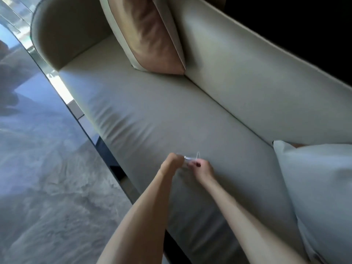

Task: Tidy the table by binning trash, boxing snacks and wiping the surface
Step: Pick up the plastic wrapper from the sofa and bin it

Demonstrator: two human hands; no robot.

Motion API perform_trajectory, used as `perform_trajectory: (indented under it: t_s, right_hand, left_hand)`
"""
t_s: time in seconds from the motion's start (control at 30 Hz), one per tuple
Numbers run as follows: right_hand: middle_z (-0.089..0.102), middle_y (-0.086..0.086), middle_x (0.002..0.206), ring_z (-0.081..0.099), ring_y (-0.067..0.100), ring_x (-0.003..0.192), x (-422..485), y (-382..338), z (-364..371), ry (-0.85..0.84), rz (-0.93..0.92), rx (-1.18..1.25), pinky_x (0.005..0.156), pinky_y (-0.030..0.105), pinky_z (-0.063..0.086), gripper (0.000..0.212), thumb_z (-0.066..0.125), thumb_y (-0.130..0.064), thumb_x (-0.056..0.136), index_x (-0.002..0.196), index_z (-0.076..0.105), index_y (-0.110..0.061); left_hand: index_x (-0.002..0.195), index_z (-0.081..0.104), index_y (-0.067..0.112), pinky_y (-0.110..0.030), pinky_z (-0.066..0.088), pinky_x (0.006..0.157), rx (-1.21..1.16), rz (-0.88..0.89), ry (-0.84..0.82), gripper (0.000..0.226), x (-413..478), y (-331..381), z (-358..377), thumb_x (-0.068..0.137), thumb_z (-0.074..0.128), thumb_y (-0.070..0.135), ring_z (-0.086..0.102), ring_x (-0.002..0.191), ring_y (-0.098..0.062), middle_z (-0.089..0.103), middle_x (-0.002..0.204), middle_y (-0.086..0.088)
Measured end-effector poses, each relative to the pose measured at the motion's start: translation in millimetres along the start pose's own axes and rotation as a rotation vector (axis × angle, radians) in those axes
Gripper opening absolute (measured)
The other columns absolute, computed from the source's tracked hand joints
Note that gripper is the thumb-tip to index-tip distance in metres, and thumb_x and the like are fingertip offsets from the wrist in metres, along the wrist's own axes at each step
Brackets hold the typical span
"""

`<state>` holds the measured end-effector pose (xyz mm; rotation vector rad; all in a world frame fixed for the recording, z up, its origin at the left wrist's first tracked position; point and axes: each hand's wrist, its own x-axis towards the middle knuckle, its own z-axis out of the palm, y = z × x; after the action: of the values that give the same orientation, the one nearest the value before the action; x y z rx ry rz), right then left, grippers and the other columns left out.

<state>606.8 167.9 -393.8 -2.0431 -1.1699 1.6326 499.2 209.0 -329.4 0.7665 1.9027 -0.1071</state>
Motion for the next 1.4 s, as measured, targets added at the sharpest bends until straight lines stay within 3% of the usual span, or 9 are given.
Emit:
perform_trajectory:
  t_s: [0.1, 0.23, 0.4, 0.6, 0.77, 0.93, 1.2, 1.3, 1.4]
  right_hand:
    - [0.064, -0.005, 0.072, 0.054, 0.013, 0.067, -36, -14, -27, 0.023, -0.037, 0.029, 0.063, 0.025, 0.038, 0.010, 0.065, -0.031, 0.086, 0.082, 0.069, -0.023]
    - [0.068, -0.001, 0.078, 0.052, 0.008, 0.061, -127, -47, -78, -0.045, -0.140, 0.093, 0.052, 0.016, 0.042, 0.010, 0.063, -0.027, 0.090, 0.084, 0.069, -0.022]
    - [0.071, 0.007, 0.084, 0.056, 0.001, 0.060, -276, -93, -105, -0.024, -0.279, 0.163, 0.052, 0.011, 0.042, 0.007, 0.065, -0.015, 0.088, 0.093, 0.070, -0.016]
    - [0.070, -0.006, 0.079, 0.059, 0.002, 0.068, -458, -108, -16, -0.126, -0.403, 0.160, 0.059, 0.014, 0.048, 0.012, 0.068, -0.009, 0.084, 0.087, 0.069, -0.020]
    - [0.071, -0.005, 0.081, 0.059, 0.003, 0.064, -608, -73, 114, -0.257, -0.472, 0.111, 0.063, 0.015, 0.050, 0.018, 0.066, -0.004, 0.086, 0.094, 0.070, -0.020]
    - [0.071, -0.005, 0.078, 0.059, 0.005, 0.066, -732, -44, 211, -0.341, -0.495, 0.022, 0.066, 0.020, 0.050, 0.017, 0.068, -0.010, 0.086, 0.089, 0.072, -0.027]
    - [0.060, -0.007, 0.060, 0.053, 0.006, 0.056, -812, -29, 273, -0.285, -0.550, 0.009, 0.062, 0.026, 0.046, 0.025, 0.077, -0.014, 0.078, 0.096, 0.070, -0.031]
    - [0.057, 0.001, 0.061, 0.051, 0.012, 0.056, -820, -34, 293, -0.336, -0.547, 0.054, 0.060, 0.026, 0.045, 0.029, 0.075, -0.009, 0.079, 0.104, 0.068, -0.022]
    - [0.056, 0.005, 0.061, 0.050, 0.009, 0.051, -828, -39, 312, -0.299, -0.495, 0.143, 0.053, 0.019, 0.044, 0.029, 0.071, -0.002, 0.081, 0.110, 0.066, -0.007]
  left_hand:
    - [0.104, 0.057, 0.004, -0.026, 0.040, 0.061, -0.238, 0.034, -0.001, 0.023, -24, -5, -3, 0.093, 0.043, 0.020, 0.047, 0.067, -0.019, 0.047, 0.080, -0.010]
    - [0.086, 0.047, 0.006, -0.029, 0.050, 0.051, -0.673, 0.095, -0.084, 0.021, -100, -13, -13, 0.095, 0.052, 0.024, 0.049, 0.057, -0.021, 0.046, 0.077, -0.011]
    - [0.124, 0.049, 0.013, -0.025, 0.057, 0.060, -1.010, 0.329, -0.239, 0.033, -238, -62, -47, 0.093, 0.059, 0.018, 0.058, 0.064, -0.021, 0.058, 0.083, -0.012]
    - [0.109, 0.059, 0.009, -0.038, 0.058, 0.085, -1.232, 0.403, -0.195, 0.021, -394, -246, -104, 0.091, 0.062, 0.020, 0.067, 0.075, -0.022, 0.064, 0.091, -0.014]
    - [0.107, 0.057, 0.003, -0.041, 0.059, 0.086, -1.328, 0.307, -0.096, 0.031, -485, -451, -129, 0.088, 0.065, 0.027, 0.066, 0.087, -0.036, 0.061, 0.095, -0.022]
    - [0.116, 0.055, -0.012, -0.033, 0.061, 0.073, -1.277, 0.242, -0.086, 0.063, -566, -606, -148, 0.087, 0.064, 0.043, 0.069, 0.068, -0.024, 0.053, 0.086, -0.020]
    - [0.117, 0.056, 0.003, -0.036, 0.061, 0.075, -1.252, 0.278, -0.029, 0.041, -645, -691, -165, 0.093, 0.057, 0.036, 0.073, 0.078, -0.031, 0.067, 0.107, -0.017]
    - [0.125, 0.052, 0.008, -0.037, 0.061, 0.076, -1.237, 0.371, 0.101, 0.041, -648, -707, -170, 0.089, 0.063, 0.025, 0.071, 0.078, -0.027, 0.065, 0.109, -0.016]
    - [0.125, 0.053, 0.009, -0.036, 0.061, 0.073, -1.168, 0.412, 0.074, 0.045, -644, -724, -184, 0.086, 0.067, 0.025, 0.071, 0.080, -0.028, 0.069, 0.105, -0.016]
